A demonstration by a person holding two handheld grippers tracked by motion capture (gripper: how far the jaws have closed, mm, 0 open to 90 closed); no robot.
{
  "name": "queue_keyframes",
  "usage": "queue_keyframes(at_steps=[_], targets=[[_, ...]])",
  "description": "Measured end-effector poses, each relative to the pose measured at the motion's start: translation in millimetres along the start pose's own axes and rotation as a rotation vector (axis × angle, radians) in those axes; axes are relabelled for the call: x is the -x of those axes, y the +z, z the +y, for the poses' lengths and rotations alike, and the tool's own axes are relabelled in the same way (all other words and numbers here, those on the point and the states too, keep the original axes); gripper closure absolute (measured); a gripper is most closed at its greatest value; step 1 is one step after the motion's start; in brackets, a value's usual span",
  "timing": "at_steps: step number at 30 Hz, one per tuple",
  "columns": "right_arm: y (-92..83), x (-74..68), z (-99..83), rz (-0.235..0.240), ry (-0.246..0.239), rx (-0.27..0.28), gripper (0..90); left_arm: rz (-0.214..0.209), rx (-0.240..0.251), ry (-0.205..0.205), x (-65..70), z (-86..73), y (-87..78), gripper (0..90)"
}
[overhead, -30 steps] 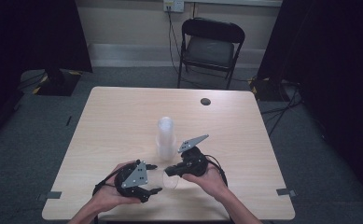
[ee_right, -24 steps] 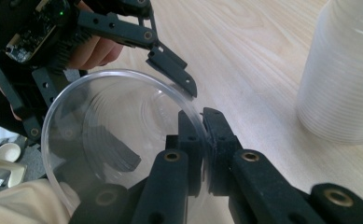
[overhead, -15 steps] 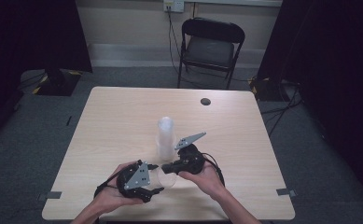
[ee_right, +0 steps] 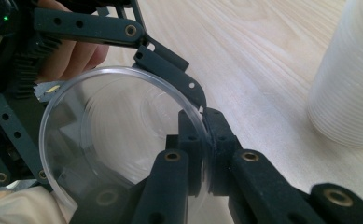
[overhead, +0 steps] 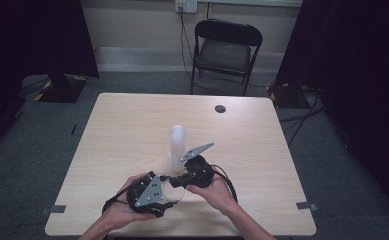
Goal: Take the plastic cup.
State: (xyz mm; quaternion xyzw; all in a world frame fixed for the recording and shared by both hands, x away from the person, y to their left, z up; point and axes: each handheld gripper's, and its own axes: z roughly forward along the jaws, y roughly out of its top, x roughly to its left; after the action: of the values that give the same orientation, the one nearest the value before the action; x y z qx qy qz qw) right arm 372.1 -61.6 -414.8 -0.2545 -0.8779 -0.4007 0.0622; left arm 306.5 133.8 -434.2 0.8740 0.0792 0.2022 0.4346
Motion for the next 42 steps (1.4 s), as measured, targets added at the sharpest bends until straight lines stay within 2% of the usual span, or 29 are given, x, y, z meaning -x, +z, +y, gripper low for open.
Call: queue_keyframes(at_steps=[1, 5, 8, 11, 14, 16, 21, 22, 23, 24, 25, 29, 30, 34, 35, 36, 39, 40, 41, 42], targets=[[0.6, -0.3, -0.1, -0.012, 0.002, -0.004, 87.1, 0.001, -0.015, 0.009, 0.1, -0.3, 0.4, 31.2], [1.1, 0.2, -1.4, -0.020, 0.012, 0.003, 84.2, -0.001, -0.009, 0.002, -0.2, -1.1, 0.7, 34.6], [-0.3, 0.8, -2.0, -0.026, 0.020, 0.018, 79.7, 0.007, -0.010, -0.019, -2.3, -5.1, 1.2, 34.8], [-3.2, 1.8, -2.4, -0.031, 0.025, 0.035, 75.4, 0.008, -0.015, -0.022, -3.3, -7.0, 0.8, 34.8], [-6.1, 2.3, -2.9, -0.035, 0.028, 0.051, 73.4, 0.012, -0.009, -0.051, -5.3, -10.5, 0.6, 34.7], [-7.0, 2.2, -3.1, -0.039, 0.028, 0.055, 72.8, 0.013, -0.008, -0.054, -6.8, -11.5, 0.5, 34.8], [-14.5, 2.4, -5.8, -0.042, 0.029, 0.104, 70.5, 0.018, -0.001, -0.123, -16.2, -19.7, -2.4, 34.7], [-16.1, 2.6, -6.4, -0.041, 0.031, 0.114, 70.3, 0.018, -0.001, -0.123, -16.2, -19.7, -2.4, 34.8], [-17.7, 2.9, -7.1, -0.041, 0.032, 0.122, 69.6, 0.019, 0.004, -0.151, -19.2, -23.6, -3.5, 34.8], [-19.4, 3.2, -7.7, -0.045, 0.035, 0.128, 69.2, 0.019, 0.004, -0.151, -19.2, -23.6, -3.5, 34.7], [-21.2, 3.8, -8.3, -0.047, 0.033, 0.136, 69.0, 0.019, 0.002, -0.176, -22.7, -26.5, -4.8, 34.7], [-26.6, 5.8, -10.3, -0.050, 0.042, 0.161, 68.3, 0.030, 0.016, -0.203, -27.6, -29.3, -8.8, 34.7], [-29.8, 8.1, -12.1, -0.057, 0.046, 0.175, 67.3, 0.039, 0.037, -0.241, -30.2, -31.3, -10.8, 34.7], [-34.2, 12.6, -16.4, -0.073, 0.060, 0.184, 65.4, 0.060, 0.040, -0.266, -35.9, -34.6, -15.2, 34.7], [-35.2, 13.5, -17.8, -0.080, 0.061, 0.186, 64.7, 0.069, 0.052, -0.302, -38.5, -36.8, -17.5, 34.7], [-36.5, 14.3, -19.3, -0.085, 0.066, 0.189, 63.9, 0.081, 0.050, -0.304, -40.8, -37.8, -19.1, 34.7], [-39.8, 17.0, -24.6, -0.103, 0.079, 0.196, 61.3, 0.101, 0.066, -0.350, -46.1, -40.9, -22.0, 34.7], [-39.8, 17.0, -24.6, -0.103, 0.079, 0.196, 61.3, 0.101, 0.066, -0.350, -46.1, -40.9, -22.0, 34.7], [-41.9, 18.7, -28.2, -0.115, 0.083, 0.200, 58.3, 0.111, 0.079, -0.375, -50.0, -42.9, -23.9, 34.7], [-41.9, 18.7, -28.2, -0.115, 0.083, 0.200, 58.3, 0.111, 0.079, -0.375, -50.0, -42.9, -23.9, 34.7]])
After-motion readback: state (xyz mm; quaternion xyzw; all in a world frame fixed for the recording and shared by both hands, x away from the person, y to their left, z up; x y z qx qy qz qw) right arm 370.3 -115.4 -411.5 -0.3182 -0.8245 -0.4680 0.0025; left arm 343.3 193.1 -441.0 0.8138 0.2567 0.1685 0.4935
